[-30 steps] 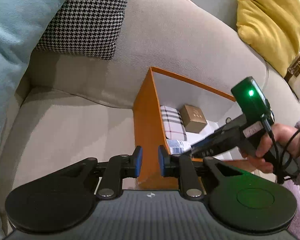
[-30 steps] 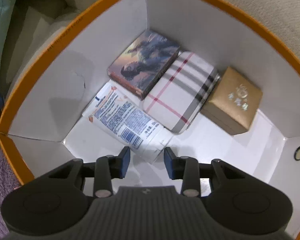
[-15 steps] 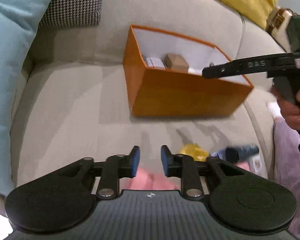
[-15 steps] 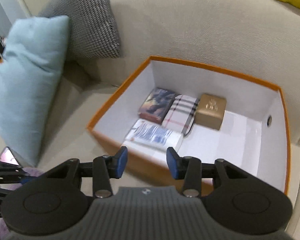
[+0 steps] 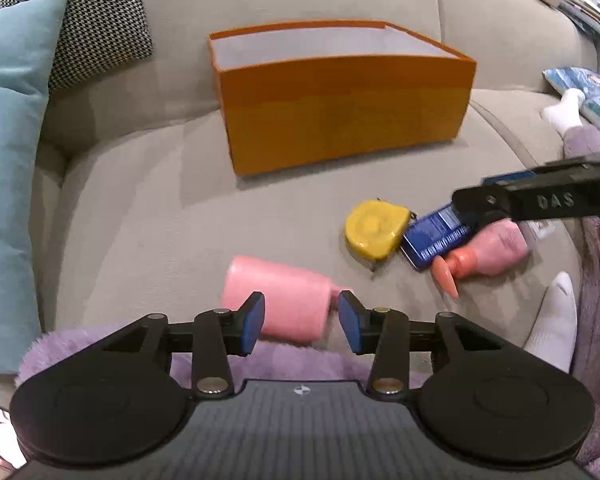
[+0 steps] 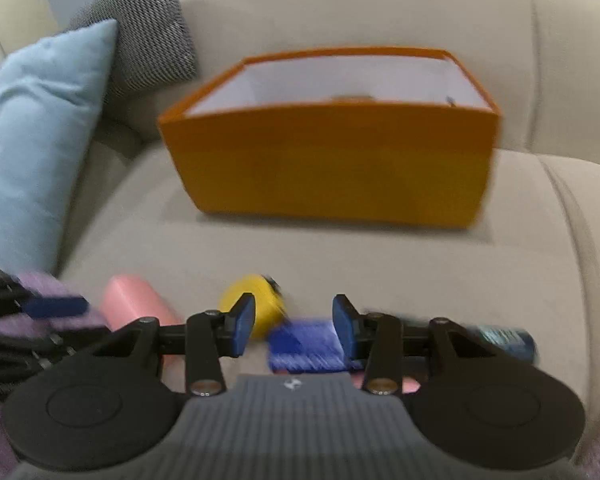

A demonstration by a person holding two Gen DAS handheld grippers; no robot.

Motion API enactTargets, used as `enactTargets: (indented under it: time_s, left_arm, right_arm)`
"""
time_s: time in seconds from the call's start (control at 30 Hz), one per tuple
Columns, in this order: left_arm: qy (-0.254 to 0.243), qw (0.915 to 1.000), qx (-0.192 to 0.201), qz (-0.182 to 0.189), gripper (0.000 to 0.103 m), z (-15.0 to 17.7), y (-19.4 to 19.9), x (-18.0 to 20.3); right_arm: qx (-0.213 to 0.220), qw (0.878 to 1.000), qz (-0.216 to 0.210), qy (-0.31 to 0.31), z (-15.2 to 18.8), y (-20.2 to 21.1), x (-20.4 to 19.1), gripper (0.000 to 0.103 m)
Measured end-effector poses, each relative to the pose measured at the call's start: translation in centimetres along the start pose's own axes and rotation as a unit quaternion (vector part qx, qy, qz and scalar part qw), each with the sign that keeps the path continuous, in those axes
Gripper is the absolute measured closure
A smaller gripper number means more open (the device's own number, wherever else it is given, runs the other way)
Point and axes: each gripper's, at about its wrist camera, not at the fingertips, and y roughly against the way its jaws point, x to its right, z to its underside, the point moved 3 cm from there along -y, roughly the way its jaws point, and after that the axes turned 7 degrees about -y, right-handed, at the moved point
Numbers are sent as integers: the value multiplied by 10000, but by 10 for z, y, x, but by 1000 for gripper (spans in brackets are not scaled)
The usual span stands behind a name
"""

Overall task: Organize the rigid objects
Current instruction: 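Grasp the clear cube box with the right tool while the left tool approaches the pink cup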

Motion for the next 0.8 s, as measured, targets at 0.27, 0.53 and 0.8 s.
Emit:
enactTargets:
  time_s: [0.27,0.53,0.8]
  left_arm:
    - [-314,9971,297,620,53,-4,0,48]
    - [-173,9936,325,1068,53,-13,-16,78]
    - [-400,9948,181,924,51,-28,-40,107]
  right_arm:
    - [44,9992,384,-134,26,18,28,53]
    - [155,9962,762,-389,35,35,52,51]
    - [91,9903,1077,-877,36,27,82,42]
